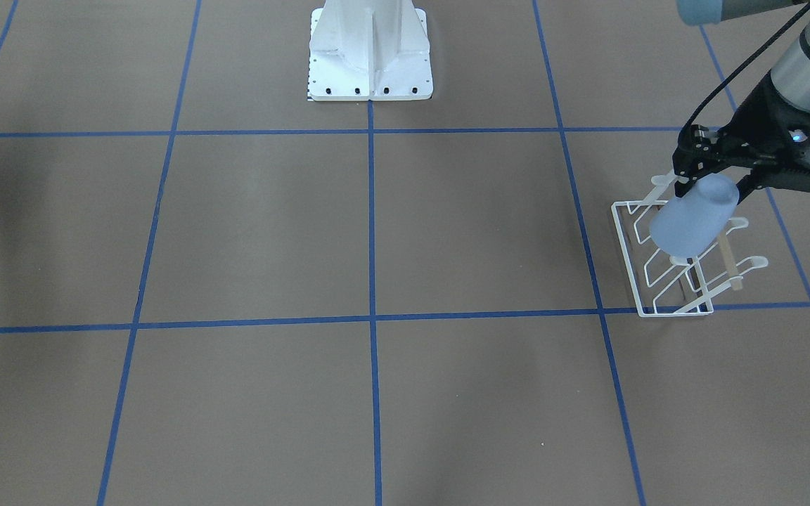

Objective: Hang cup on cup holder
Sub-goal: 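Lower the cup with the left gripper onto the top wooden peg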

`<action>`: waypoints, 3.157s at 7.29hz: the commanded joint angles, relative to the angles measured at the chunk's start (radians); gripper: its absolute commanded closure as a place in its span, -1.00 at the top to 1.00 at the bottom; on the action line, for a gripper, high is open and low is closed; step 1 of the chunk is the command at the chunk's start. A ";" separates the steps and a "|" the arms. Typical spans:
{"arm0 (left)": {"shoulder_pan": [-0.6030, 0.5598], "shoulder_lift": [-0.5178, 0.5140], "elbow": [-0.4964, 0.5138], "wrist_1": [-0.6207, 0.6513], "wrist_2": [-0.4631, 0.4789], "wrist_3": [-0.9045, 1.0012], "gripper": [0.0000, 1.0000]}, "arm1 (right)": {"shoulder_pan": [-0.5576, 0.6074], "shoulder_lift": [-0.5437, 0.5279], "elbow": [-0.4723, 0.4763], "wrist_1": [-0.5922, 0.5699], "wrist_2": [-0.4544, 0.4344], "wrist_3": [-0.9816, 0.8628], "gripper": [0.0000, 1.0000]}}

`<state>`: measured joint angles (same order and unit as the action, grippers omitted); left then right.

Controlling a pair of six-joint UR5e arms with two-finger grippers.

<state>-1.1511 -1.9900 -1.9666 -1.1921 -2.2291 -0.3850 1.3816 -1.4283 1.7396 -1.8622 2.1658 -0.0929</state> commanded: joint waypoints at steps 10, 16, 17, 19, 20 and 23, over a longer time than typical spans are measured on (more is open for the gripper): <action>0.001 -0.026 0.192 -0.087 -0.001 0.018 -1.00 | -0.004 -0.001 -0.008 0.006 0.025 0.010 1.00; 0.054 -0.012 0.290 -0.156 -0.003 0.017 -1.00 | -0.004 -0.001 -0.006 0.006 0.044 0.010 1.00; 0.054 0.012 0.307 -0.202 -0.003 0.017 -0.55 | -0.004 -0.001 -0.005 0.006 0.048 0.010 1.00; 0.053 0.034 0.286 -0.236 -0.006 0.000 0.97 | -0.004 -0.001 0.004 0.006 0.051 0.010 1.00; 0.047 0.031 0.255 -0.222 -0.010 0.000 0.97 | -0.004 -0.001 0.006 0.005 0.055 0.009 1.00; 0.013 -0.007 0.113 -0.034 -0.036 0.000 0.97 | -0.003 -0.003 0.006 0.003 0.055 0.006 1.00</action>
<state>-1.1198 -1.9759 -1.7868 -1.3163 -2.2471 -0.3848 1.3788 -1.4306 1.7460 -1.8579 2.2210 -0.0856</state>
